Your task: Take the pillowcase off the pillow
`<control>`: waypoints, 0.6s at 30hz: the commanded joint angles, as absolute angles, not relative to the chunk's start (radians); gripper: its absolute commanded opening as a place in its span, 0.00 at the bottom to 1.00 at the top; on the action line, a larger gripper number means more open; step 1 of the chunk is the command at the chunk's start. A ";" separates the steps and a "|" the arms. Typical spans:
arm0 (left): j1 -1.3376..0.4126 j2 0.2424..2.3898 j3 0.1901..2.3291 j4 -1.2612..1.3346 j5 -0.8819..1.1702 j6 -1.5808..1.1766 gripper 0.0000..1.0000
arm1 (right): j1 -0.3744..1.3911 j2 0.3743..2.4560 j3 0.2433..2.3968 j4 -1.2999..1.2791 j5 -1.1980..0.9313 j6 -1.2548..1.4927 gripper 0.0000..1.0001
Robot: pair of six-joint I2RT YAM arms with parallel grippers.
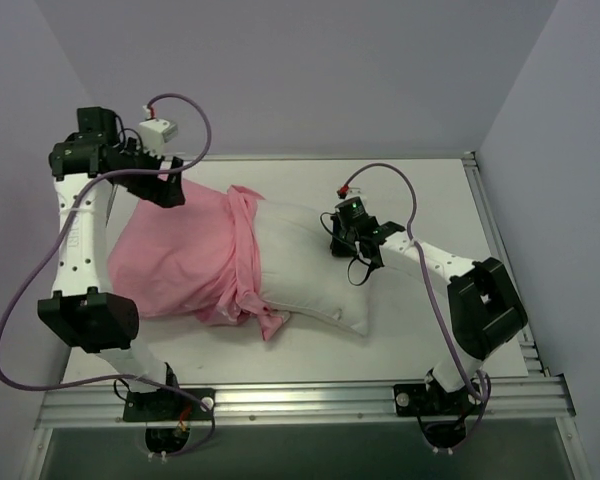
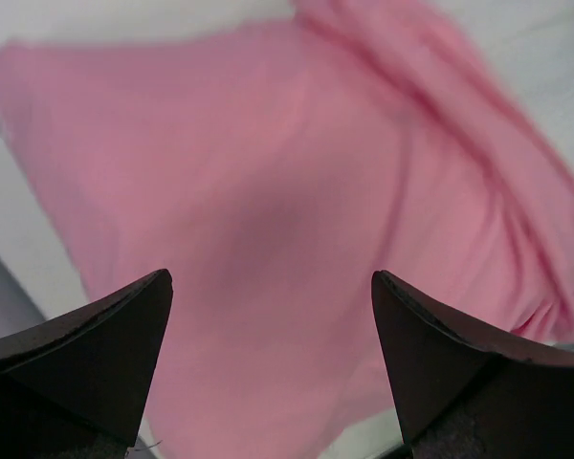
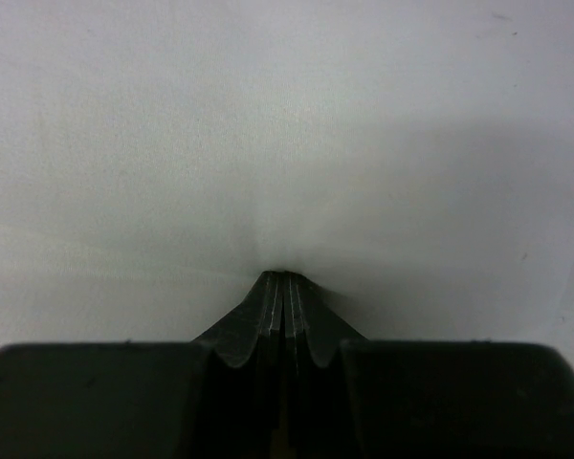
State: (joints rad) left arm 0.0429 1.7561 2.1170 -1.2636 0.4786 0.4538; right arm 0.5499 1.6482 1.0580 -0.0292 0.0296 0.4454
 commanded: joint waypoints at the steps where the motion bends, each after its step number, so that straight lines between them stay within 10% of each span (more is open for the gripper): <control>1: 0.248 1.553 1.863 -1.517 0.312 0.581 0.94 | 0.541 1.710 0.983 -0.252 0.018 0.423 0.00; 11: 0.754 1.328 1.387 -1.539 0.227 0.959 0.94 | 0.541 1.738 0.989 -0.232 0.011 0.402 0.00; 18: 0.784 1.356 1.253 -1.391 0.313 0.973 0.93 | 0.542 1.741 1.008 -0.250 0.015 0.390 0.00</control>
State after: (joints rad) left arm 0.7815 1.3540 1.2648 -1.3434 0.2485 0.9165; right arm 0.5484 1.6642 1.0611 -0.0040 0.0101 0.4316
